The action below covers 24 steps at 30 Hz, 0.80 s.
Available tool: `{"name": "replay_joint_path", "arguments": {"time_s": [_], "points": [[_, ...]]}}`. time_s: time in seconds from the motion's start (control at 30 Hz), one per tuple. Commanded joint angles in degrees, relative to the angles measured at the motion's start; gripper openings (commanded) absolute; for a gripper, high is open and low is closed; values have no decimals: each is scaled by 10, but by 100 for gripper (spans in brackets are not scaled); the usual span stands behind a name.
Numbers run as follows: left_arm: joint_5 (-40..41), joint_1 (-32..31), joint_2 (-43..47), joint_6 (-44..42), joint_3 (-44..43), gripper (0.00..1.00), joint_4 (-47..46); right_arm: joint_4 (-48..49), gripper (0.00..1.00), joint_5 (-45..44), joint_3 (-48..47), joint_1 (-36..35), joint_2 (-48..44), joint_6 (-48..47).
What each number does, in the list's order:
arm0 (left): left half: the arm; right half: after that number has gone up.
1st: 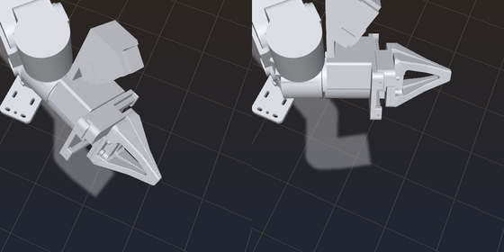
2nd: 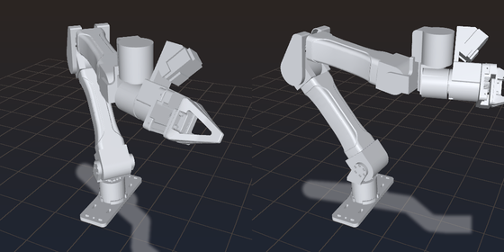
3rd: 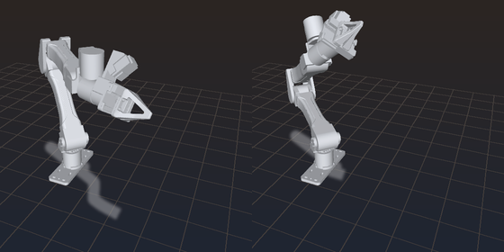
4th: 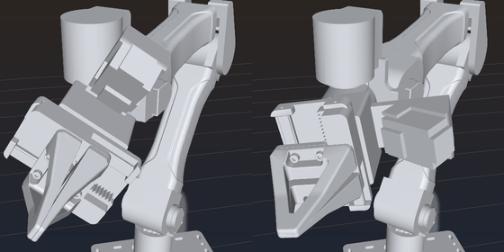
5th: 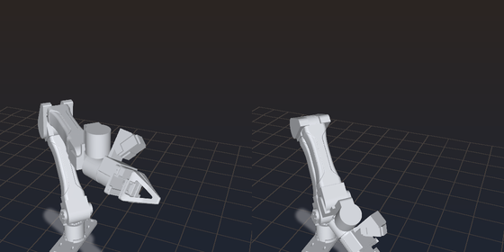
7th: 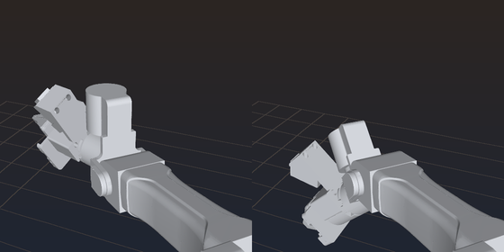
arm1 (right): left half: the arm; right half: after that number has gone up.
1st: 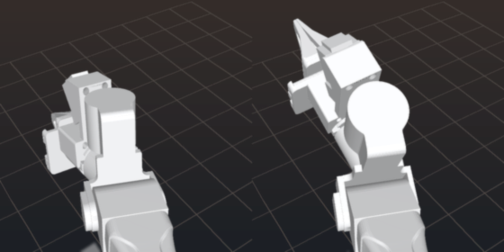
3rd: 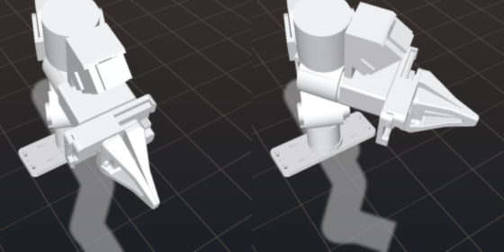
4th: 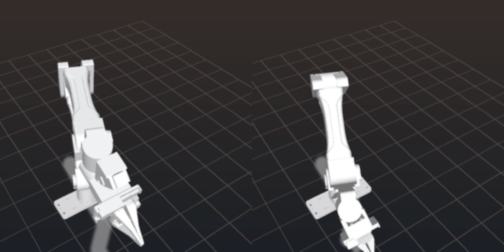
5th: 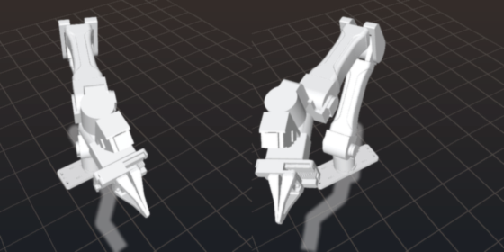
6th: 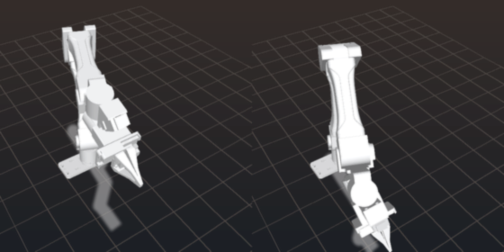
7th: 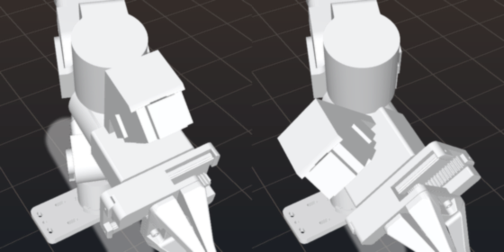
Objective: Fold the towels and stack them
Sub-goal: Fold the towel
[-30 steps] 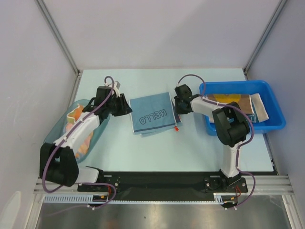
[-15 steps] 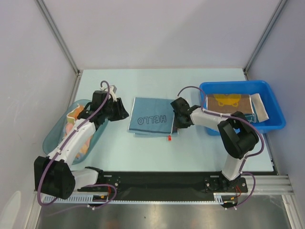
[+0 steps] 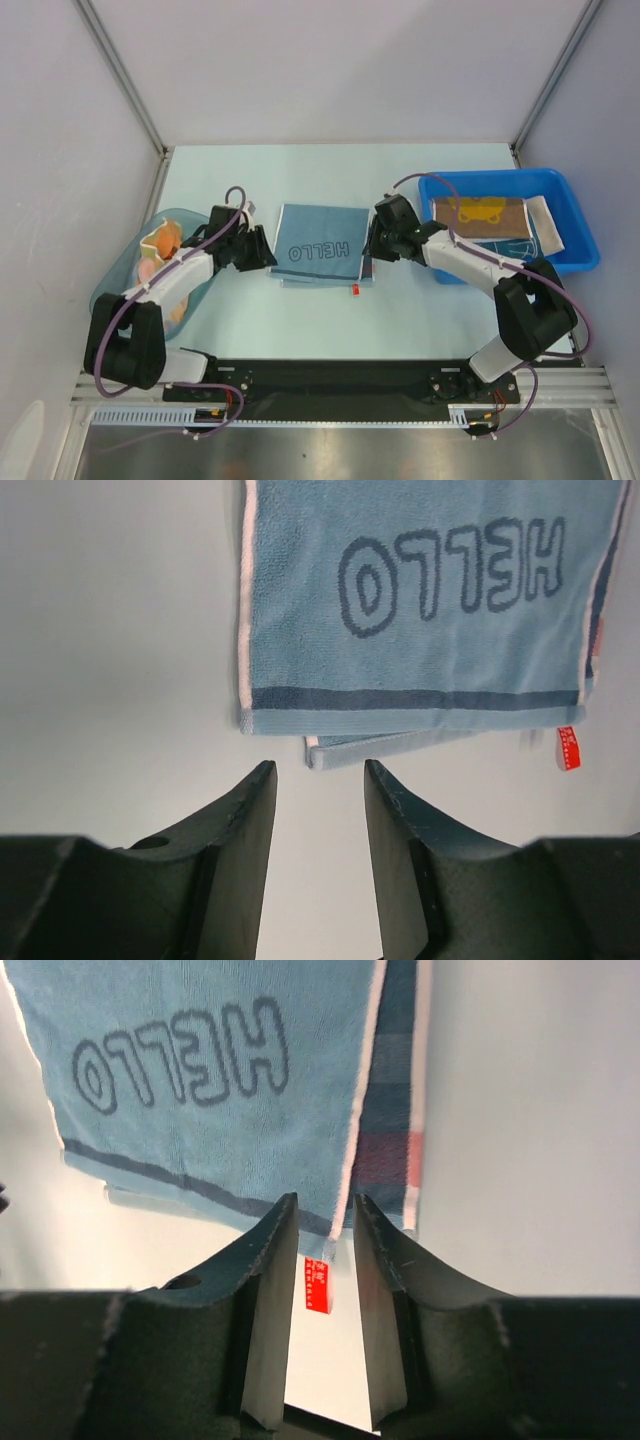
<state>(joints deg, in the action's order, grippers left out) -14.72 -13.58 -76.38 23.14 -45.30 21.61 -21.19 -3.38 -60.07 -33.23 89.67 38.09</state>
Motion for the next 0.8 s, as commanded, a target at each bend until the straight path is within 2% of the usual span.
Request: {"name": "replay_joint_path", "arguments": {"time_s": [0.0, 0.47, 0.67, 0.77], "points": [[7, 2, -20, 31, 16, 46, -52, 48, 34, 42, 35, -9, 0, 65], [33, 2, -94, 53, 40, 47, -111, 140, 35, 51, 102, -49, 40, 163], [35, 3, -107, 58, 42, 48, -122, 135, 28, 34, 109, -50, 44, 163], [52, 3, -102, 54, 39, 51, -114, 119, 32, 34, 108, -51, 35, 162]]}}
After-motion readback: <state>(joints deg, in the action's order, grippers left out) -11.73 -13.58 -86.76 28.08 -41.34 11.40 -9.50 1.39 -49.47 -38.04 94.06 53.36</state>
